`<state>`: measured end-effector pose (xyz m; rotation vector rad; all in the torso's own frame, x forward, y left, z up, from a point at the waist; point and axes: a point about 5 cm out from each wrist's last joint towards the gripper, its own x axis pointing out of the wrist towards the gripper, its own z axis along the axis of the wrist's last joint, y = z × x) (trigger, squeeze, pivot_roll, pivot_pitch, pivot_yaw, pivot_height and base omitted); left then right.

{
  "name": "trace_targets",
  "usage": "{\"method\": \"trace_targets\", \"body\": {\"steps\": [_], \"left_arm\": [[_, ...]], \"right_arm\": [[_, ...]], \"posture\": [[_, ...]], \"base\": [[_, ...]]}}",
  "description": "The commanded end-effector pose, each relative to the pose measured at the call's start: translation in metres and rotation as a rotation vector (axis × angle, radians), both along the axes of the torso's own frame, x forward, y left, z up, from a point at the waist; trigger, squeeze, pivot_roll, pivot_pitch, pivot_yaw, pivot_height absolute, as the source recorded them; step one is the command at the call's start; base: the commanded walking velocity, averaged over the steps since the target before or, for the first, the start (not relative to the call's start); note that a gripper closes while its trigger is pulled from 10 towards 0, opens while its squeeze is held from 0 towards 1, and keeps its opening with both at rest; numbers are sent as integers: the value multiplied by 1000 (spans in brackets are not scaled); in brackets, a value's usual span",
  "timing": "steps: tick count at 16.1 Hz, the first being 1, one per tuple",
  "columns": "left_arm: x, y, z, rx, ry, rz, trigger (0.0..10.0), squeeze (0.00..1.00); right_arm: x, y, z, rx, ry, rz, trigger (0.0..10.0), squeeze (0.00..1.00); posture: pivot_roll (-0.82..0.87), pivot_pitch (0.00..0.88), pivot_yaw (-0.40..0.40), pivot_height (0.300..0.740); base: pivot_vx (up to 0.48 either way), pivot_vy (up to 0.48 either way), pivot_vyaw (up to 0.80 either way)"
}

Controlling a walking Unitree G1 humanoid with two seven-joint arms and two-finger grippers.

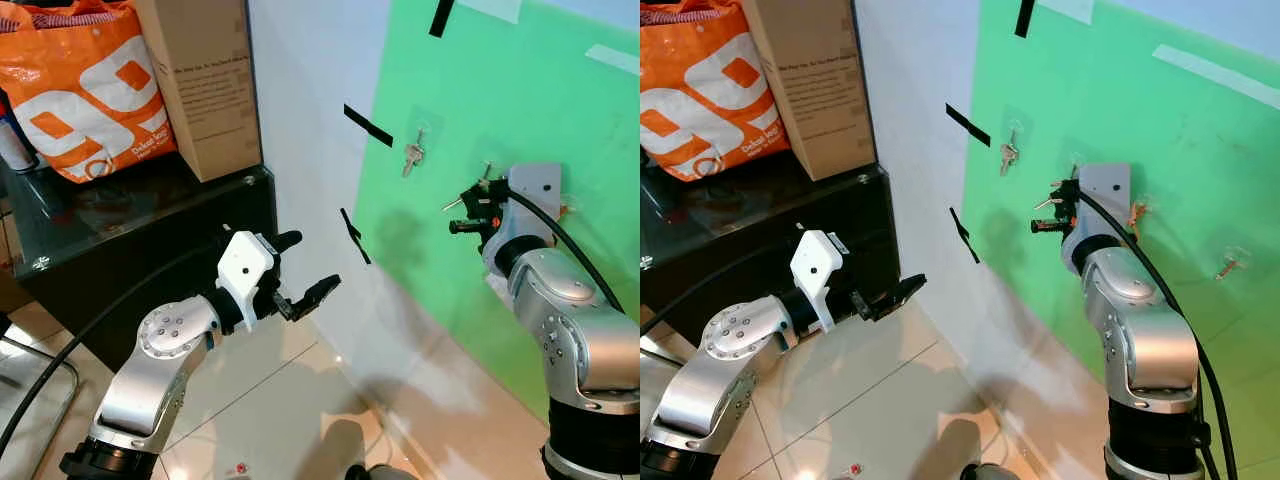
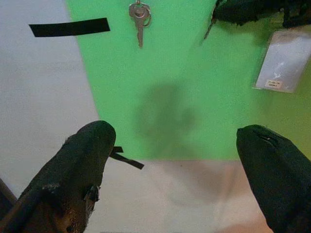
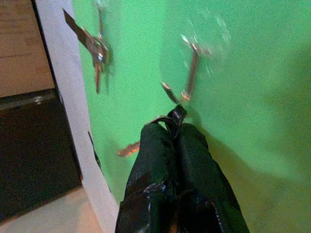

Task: Hang keys on a hook

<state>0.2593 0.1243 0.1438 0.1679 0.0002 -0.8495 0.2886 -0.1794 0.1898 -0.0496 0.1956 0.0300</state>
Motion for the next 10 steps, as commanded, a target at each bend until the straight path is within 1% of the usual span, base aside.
{"method": "trace_targets", "body": {"steps": [1, 4, 7, 9, 10], "left_arm": [[-1, 0, 1, 6, -1, -13, 10000, 0], [-1, 0, 1, 7, 1, -12, 10000, 0], [-1, 1, 1, 9, -2, -11, 10000, 0], [0, 1, 2, 9, -7, -11, 10000, 0], [0, 1, 2, 10, -9, -11, 10000, 0]], "right_arm": [[-3, -4, -2, 14, 16, -17, 10000, 0], [-7, -6, -6, 4, 38, -20, 10000, 0], [-8, -4, -6, -6, 34, -7, 10000, 0], [-8, 1, 7, -88, -73, 34, 10000, 0], [-8, 2, 11, -117, -103, 30, 10000, 0]], "posture": [[-67, 0, -16, 740], [-66, 0, -16, 740], [-67, 0, -14, 740], [-69, 0, -10, 740], [-70, 0, -9, 740]], "base": [[0, 0, 0], [0, 0, 0], [0, 0, 0], [0, 0, 0], [0, 0, 0]]}}
